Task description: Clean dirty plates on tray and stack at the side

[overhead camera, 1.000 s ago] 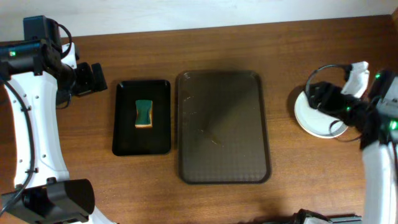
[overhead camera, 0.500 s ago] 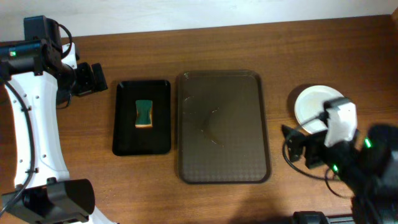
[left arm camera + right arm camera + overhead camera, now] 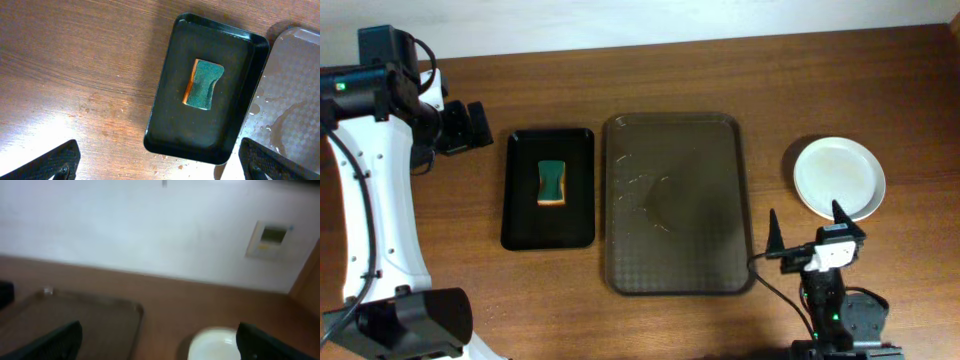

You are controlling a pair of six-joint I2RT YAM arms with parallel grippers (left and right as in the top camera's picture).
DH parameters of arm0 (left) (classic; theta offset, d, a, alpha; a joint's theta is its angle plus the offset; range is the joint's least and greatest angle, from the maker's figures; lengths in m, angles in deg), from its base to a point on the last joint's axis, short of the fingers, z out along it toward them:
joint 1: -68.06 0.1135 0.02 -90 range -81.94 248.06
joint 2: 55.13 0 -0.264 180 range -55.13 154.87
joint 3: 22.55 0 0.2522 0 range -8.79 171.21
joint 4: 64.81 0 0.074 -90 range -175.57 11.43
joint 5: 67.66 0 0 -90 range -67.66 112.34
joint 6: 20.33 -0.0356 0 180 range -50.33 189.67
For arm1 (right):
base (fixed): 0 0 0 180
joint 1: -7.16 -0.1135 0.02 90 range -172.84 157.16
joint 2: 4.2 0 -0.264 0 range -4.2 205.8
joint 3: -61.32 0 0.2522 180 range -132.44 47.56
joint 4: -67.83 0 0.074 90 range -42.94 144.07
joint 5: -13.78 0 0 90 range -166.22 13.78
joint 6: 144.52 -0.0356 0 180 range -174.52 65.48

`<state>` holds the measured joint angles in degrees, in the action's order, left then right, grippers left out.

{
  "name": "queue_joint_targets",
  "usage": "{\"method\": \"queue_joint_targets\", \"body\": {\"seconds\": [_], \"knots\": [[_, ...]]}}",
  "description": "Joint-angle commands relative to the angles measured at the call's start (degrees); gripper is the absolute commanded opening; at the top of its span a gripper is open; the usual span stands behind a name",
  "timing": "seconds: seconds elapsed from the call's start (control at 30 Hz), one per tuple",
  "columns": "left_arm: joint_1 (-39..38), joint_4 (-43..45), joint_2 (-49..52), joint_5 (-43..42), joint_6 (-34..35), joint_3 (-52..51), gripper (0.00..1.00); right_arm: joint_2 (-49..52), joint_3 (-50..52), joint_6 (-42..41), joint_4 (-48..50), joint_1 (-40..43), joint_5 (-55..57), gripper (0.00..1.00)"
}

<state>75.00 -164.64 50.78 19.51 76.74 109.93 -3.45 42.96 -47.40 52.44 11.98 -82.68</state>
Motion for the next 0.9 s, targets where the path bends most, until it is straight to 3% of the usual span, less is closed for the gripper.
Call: {"method": "queue_joint_targets", "body": {"seconds": [0.0, 0.23, 0.6, 0.77, 0.87], "knots": [[0.26, 0.09, -0.52, -0.42, -0.33, 0.26, 1.0, -0.57, 4.28, -0.07, 5.2, -0.31, 0.09, 0.98], [0.26, 0.09, -0.52, -0.42, -0.33, 0.26, 1.0, -0.55, 4.28, -0.07, -2.51, -0.31, 0.11, 0.98], [0.37, 0.11, -0.87, -0.42, -0.33, 0.24, 1.0, -0.24, 4.28, -0.04, -2.25, -0.31, 0.09, 0.98], [-4.74, 0.55, -14.84, 2.6, -0.33, 0.24, 1.0, -0.22, 4.28, -0.04, -2.25, -0.31, 0.09, 0.98], [-11.02, 10.19, -24.52, 9.16, -0.35, -2.25, 1.0, -0.24, 4.28, -0.07, -2.25, -0.31, 0.09, 0.98]]}}
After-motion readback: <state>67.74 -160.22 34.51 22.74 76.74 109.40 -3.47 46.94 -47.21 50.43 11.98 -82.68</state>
